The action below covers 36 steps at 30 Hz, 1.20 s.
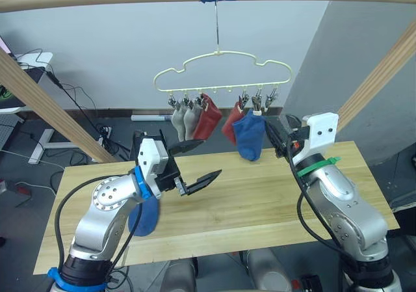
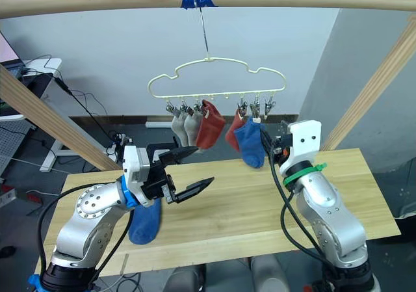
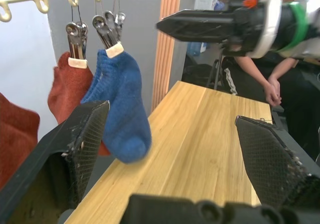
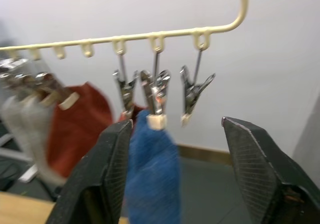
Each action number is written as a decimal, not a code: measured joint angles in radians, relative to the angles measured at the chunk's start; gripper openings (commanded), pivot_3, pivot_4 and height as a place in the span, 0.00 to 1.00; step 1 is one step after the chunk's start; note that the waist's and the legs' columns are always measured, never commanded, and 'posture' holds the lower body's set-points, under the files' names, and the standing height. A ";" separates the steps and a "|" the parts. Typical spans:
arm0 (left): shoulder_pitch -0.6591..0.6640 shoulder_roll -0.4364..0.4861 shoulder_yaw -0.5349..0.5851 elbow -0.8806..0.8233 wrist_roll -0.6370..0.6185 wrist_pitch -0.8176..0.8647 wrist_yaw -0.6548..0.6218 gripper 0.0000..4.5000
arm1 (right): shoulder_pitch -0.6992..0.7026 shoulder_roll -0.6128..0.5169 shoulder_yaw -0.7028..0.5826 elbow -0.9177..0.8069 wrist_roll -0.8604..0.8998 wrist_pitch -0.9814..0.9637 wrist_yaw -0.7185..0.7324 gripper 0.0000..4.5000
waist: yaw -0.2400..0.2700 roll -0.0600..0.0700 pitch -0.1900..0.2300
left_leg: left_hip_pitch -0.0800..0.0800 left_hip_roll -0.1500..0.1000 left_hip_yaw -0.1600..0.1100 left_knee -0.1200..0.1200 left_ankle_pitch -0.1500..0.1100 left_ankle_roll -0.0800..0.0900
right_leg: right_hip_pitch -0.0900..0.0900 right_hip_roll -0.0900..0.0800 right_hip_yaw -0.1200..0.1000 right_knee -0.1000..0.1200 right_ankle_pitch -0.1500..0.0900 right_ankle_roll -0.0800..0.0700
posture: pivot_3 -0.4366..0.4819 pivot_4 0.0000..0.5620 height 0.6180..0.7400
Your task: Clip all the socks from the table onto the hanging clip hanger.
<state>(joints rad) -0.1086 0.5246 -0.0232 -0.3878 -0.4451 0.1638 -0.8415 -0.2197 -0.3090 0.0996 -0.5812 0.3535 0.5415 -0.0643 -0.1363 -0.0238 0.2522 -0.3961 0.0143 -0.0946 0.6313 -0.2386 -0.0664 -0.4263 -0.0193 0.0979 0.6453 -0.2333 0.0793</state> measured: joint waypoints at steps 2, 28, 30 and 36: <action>0.000 0.000 0.000 -0.006 0.000 0.006 0.005 1.00 | -0.004 0.017 0.006 0.027 -0.035 -0.015 0.006 0.66 | 0.000 0.000 0.000 | 0.000 0.000 0.000 -0.001 0.000 0.000 | 0.000 0.000 0.000 0.000 0.000 0.000 | 0.34 0.47 1.00; 0.024 0.001 0.007 -0.048 0.000 0.021 0.026 1.00 | -0.180 0.229 -0.013 0.345 -0.273 -0.183 0.001 0.66 | 0.004 0.000 0.001 | 0.000 0.000 -0.001 -0.001 0.000 0.000 | -0.001 0.000 -0.001 0.000 0.000 -0.001 | 0.38 0.42 1.00; 0.024 0.001 0.007 -0.048 0.001 0.022 0.026 1.00 | -0.195 0.235 -0.027 0.359 -0.279 -0.191 -0.002 0.66 | 0.004 0.000 0.001 | 0.000 0.000 -0.001 -0.001 0.000 0.000 | -0.001 -0.001 -0.001 0.000 0.002 -0.003 | 0.38 0.42 1.00; 0.025 0.001 0.007 -0.055 0.002 0.025 0.026 1.00 | -0.199 0.248 -0.046 0.371 -0.296 -0.210 -0.003 0.66 | 0.006 0.000 0.001 | 0.000 0.000 -0.001 -0.001 0.000 0.000 | -0.001 -0.001 -0.001 0.001 0.002 -0.004 | 0.38 0.42 1.00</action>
<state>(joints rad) -0.0840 0.5256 -0.0167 -0.4428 -0.4433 0.1888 -0.8156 -0.4184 -0.0613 0.0536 -0.2099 0.0575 0.3318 -0.0678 -0.1307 -0.0239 0.2530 -0.3964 0.0141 -0.0953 0.6304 -0.2387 -0.0665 -0.4269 -0.0198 0.0971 0.6459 -0.2309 0.0752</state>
